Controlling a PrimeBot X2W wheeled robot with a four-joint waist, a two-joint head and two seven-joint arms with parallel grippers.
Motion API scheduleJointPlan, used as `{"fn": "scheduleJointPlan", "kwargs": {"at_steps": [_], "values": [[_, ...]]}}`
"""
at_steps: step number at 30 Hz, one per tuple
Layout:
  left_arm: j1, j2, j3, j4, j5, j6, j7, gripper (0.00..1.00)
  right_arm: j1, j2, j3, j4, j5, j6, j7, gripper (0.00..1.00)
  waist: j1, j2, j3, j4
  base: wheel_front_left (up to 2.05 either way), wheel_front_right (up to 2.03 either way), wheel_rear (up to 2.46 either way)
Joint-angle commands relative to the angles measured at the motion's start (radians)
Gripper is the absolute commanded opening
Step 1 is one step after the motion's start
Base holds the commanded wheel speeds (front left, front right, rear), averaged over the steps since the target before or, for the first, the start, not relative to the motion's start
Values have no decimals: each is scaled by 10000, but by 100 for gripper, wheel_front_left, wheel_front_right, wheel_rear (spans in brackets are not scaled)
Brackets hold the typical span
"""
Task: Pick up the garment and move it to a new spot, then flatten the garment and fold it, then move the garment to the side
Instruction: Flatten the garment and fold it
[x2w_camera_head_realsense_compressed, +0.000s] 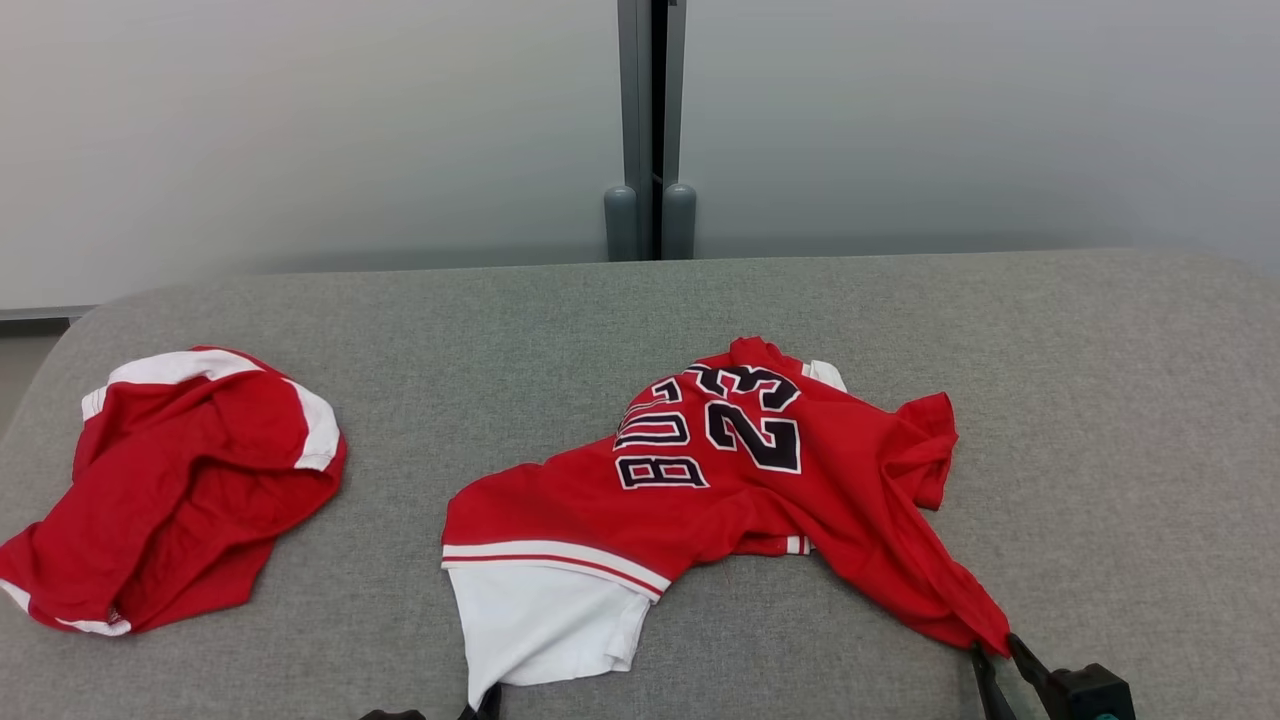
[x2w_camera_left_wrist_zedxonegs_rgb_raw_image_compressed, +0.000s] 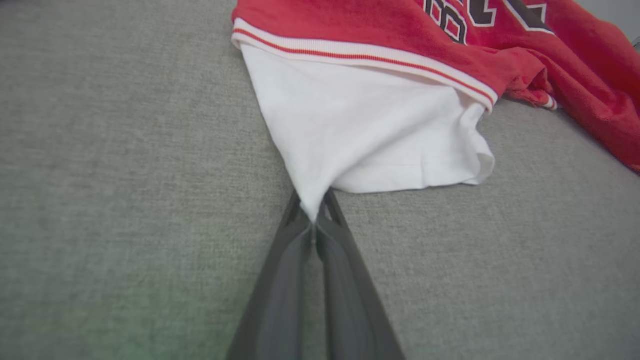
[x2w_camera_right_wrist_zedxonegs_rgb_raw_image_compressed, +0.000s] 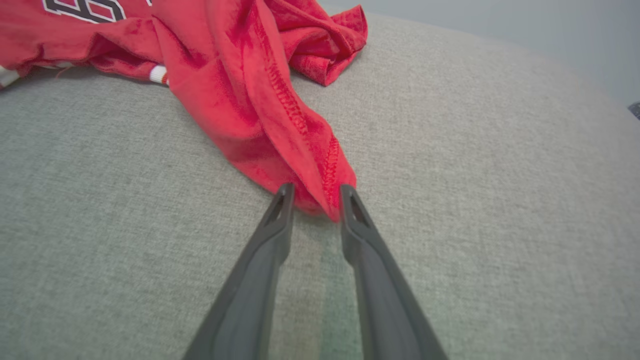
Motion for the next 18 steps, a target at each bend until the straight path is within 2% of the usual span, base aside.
{"fn": "scheduleJointPlan", "kwargs": {"at_steps": [1, 5, 6, 7, 8, 9, 18], "values": [[-132, 16, 48, -22, 44, -6, -25, 0, -161, -4, -32, 42, -127, -3, -30, 45, 0, -1, 41, 7, 0, 0, 0], [-174, 17, 87, -75, 86, -6, -22, 0, -308, 4, -167, 208, -250, -3, -30, 45, 0, -1, 154, -12, 0, 0, 0], [-195, 17, 88, -92, 80, -6, -15, 0, -340, 6, -199, 264, -259, -3, -30, 42, 0, -1, 187, -15, 0, 0, 0], [-201, 17, 95, -110, 71, -6, -12, 0, -379, 9, -221, 314, -281, -3, -30, 36, 0, -1, 227, -22, 0, 0, 0], [-222, 17, 94, -125, 63, -6, -12, 0, -422, 13, -238, 346, -305, -3, -30, 15, 0, -1, 259, -23, 0, 0, 0], [-246, 16, 92, -139, 59, -6, -12, 0, -458, 14, -243, 365, -317, -3, -30, 0, 0, -1, 290, -27, 0, 0, 0], [-487, 14, 398, -1051, 93, -6, -15, 0, -720, -67, -47, -523, 202, -3, -30, 0, 0, -1, 198, -25, 0, 0, 0]]}}
